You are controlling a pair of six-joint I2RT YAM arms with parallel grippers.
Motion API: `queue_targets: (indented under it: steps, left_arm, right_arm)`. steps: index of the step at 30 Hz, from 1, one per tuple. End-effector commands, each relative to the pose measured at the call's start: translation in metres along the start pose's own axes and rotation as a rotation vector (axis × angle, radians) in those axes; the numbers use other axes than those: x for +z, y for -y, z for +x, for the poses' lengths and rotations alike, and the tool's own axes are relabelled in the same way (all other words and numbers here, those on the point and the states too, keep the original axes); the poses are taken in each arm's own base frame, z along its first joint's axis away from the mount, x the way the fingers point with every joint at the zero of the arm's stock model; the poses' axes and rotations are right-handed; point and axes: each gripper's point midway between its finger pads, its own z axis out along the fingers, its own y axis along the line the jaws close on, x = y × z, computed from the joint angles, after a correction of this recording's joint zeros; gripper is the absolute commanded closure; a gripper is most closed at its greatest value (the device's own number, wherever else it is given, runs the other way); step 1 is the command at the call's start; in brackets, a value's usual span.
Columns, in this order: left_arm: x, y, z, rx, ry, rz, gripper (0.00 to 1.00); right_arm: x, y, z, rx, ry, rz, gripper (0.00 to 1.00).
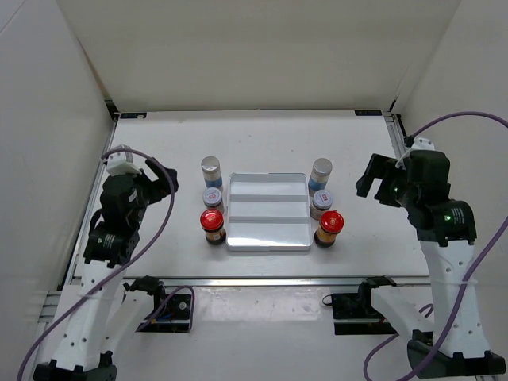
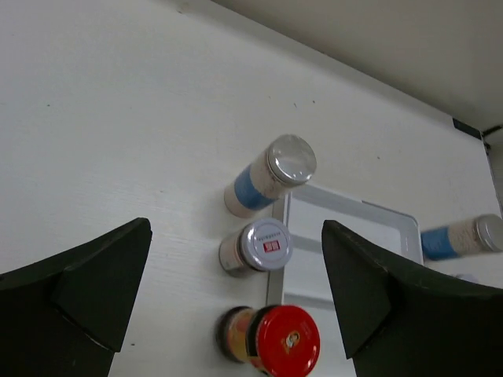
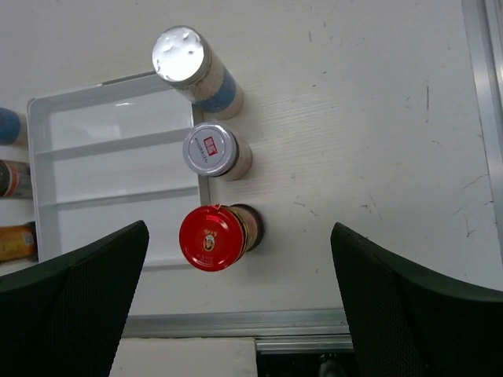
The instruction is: Organize the condiment bottles
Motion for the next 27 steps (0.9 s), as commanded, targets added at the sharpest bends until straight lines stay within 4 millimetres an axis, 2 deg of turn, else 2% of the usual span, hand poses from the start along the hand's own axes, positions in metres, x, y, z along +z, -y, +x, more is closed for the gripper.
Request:
queue_targets:
  steps: [1,3,5,6,8,9,10,13,16,20,22,27]
  left_arm:
    - [-0.032,0.009,0.020,0.047,-0.083,0.110,0.00]
    - [-0.037,0.011,0.026,0.077,-0.111,0.141,0.00]
    - [-0.041,0.018,0.022,0.143,-0.106,0.195,0.00]
    - [-0.042,0.014,0.028,0.166,-0.130,0.186,0.00]
    - [-0.034,-0.012,0.033,0.147,-0.158,0.025,0.00]
    - [-0.034,-0.025,0.037,0.128,-0.172,-0.051,0.00]
    - [-0.038,-0.040,0.032,0.091,-0.153,-0.151,0.00]
    - [-0.037,-0.048,0.037,0.105,-0.170,-0.188,0.00]
    - [-0.035,-0.040,0.038,0.092,-0.156,-0.136,0.00]
    - [-0.032,-0.037,0.051,0.083,-0.181,-0.113,0.00]
    - [-0.033,-0.033,0.053,0.089,-0.188,-0.097,0.00]
    - [-0.030,-0.029,0.058,0.080,-0.209,-0.091,0.00]
  right_arm:
    - [-0.011,-0.010,0.030,0.012,-0.088,-0.072,0.00]
    - [-0.003,-0.019,0.048,0.020,-0.152,-0.127,0.00]
    - [0.000,-0.021,0.070,0.019,-0.235,-0.155,0.00]
    - [0.002,-0.031,0.075,0.024,-0.244,-0.221,0.00]
    - [0.006,-0.042,0.093,0.021,-0.269,-0.313,0.00]
    - [0.005,-0.047,0.096,0.023,-0.269,-0.348,0.00]
    - [0.001,-0.053,0.094,0.022,-0.262,-0.388,0.00]
    - [0.002,-0.048,0.092,0.041,-0.257,-0.345,0.00]
    - [0.006,-0.038,0.090,0.048,-0.240,-0.282,0.00]
    - [0.007,-0.023,0.086,0.062,-0.223,-0.183,0.00]
    - [0.012,-0.018,0.092,0.064,-0.266,-0.146,0.00]
    - [0.016,-0.022,0.100,0.073,-0.331,-0.140,0.00]
